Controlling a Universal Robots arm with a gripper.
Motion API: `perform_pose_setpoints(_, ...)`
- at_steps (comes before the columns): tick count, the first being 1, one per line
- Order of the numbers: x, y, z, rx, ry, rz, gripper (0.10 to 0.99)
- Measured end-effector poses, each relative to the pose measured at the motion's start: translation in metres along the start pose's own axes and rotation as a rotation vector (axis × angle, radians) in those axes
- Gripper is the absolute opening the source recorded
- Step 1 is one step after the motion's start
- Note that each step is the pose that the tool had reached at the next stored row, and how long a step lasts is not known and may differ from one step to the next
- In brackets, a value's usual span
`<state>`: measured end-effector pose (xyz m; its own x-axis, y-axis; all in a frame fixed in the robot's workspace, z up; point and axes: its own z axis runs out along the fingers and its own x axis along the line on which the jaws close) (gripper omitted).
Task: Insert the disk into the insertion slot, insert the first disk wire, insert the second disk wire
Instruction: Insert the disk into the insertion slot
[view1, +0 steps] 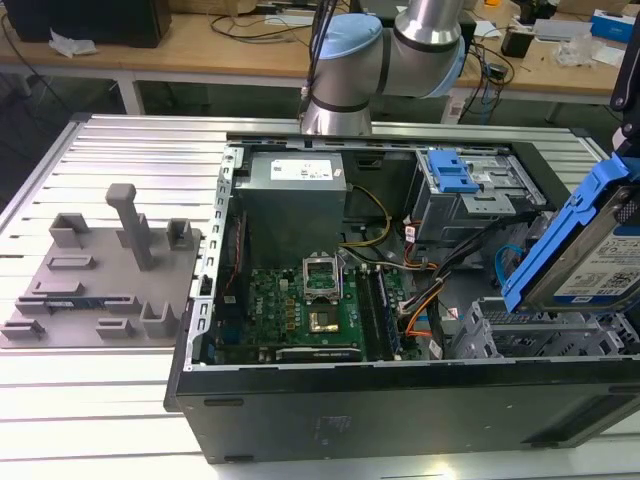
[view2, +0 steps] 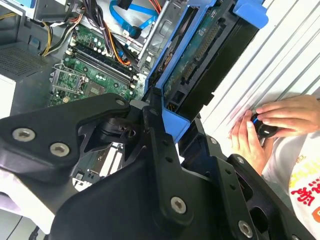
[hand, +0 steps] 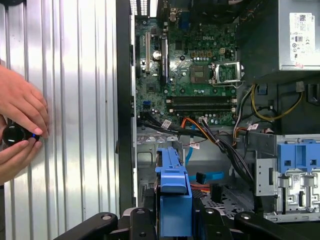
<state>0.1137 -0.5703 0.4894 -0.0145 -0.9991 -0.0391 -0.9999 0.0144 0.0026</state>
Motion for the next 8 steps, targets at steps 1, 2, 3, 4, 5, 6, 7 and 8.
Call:
perform_pose_setpoints(1, 0.0000, 0.0000, 0.0000, 0.000, -0.0001, 0.000, 0.365)
perform_pose_setpoints(2, -0.0008, 0.0001, 0.0001, 0.000, 0.0003, 0.000, 0.365)
perform_pose_setpoints(3, -0.0028, 0.0002, 0.0003, 0.000, 0.0018, -0.002, 0.365)
perform_pose_setpoints(4, -0.0047, 0.0003, 0.0005, 0.000, 0.0031, -0.004, 0.365)
perform_pose_setpoints(5, -0.0058, 0.0003, 0.0007, 0.000, 0.0037, -0.005, 0.365)
perform_pose_setpoints(6, -0.0074, 0.0005, 0.0010, 0.000, 0.0051, -0.007, 0.365)
perform_pose_setpoints(7, -0.0079, 0.0005, 0.0011, 0.000, 0.0057, -0.008, 0.365)
perform_pose_setpoints(8, -0.0085, 0.0006, 0.0016, 0.000, 0.0062, -0.011, 0.365)
